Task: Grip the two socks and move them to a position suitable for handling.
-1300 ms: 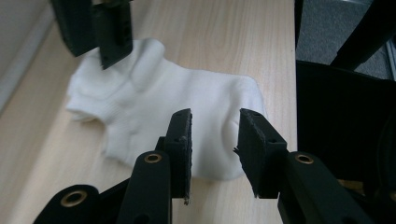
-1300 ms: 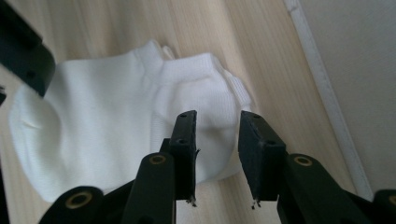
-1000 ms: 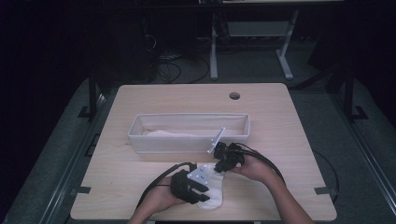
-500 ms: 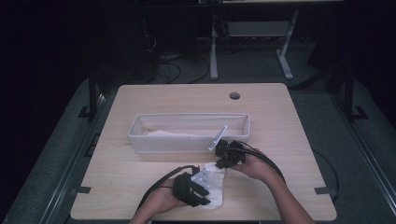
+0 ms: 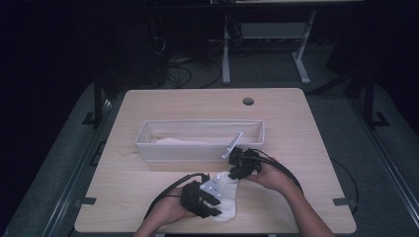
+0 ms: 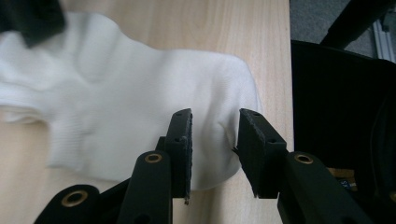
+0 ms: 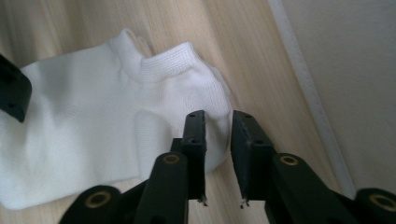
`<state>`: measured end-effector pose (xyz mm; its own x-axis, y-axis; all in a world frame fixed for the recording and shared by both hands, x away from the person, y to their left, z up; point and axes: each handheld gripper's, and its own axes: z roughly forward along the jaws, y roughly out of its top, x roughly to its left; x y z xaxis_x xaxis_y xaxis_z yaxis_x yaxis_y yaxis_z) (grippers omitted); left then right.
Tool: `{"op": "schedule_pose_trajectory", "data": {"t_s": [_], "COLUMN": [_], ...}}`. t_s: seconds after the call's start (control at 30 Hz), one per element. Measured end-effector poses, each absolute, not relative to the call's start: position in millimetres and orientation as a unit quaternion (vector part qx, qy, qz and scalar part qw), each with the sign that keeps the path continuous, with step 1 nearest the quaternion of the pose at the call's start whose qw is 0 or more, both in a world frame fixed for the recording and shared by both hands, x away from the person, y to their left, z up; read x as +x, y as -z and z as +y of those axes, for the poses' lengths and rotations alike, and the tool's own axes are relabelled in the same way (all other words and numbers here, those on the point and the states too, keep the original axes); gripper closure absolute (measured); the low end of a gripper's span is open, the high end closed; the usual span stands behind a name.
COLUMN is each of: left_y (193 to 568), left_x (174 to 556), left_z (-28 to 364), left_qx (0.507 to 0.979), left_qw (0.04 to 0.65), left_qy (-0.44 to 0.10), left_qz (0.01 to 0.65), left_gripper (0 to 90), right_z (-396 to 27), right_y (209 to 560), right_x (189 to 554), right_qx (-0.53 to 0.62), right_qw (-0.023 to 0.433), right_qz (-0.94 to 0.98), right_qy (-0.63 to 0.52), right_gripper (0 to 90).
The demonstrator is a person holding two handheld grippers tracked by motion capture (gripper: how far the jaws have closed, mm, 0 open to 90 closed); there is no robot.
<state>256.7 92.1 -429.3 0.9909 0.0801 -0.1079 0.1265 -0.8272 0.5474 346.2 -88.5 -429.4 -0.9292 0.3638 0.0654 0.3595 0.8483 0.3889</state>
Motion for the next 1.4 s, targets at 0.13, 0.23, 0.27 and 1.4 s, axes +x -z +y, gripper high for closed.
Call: {"op": "schedule_pose_trajectory", "data": {"t_s": [0.13,0.23,0.27,1.4], "left_y": [422,420,419,420], "left_x": [259,261,262,285], "left_z": [97,99,100,117], "left_qx": [0.954,0.956,0.956,0.955], "left_qw": [0.291,0.285,0.286,0.279], "left_qy": [0.03,0.022,0.021,0.027], "left_qz": [0.061,0.061,0.063,0.101], "left_gripper": [64.7,64.7,64.7,71.7], "right_z": [-94,-99,-100,-88], "right_y": [422,415,413,419], "right_x": [338,331,329,256], "right_qx": [0.186,0.187,0.187,0.089], "right_qw": [0.01,0.011,0.01,-0.056], "right_qz": [0.961,0.96,0.959,0.963], "right_qy": [-0.206,-0.21,-0.213,-0.25], "right_gripper": [70.0,69.5,69.5,65.0]}}
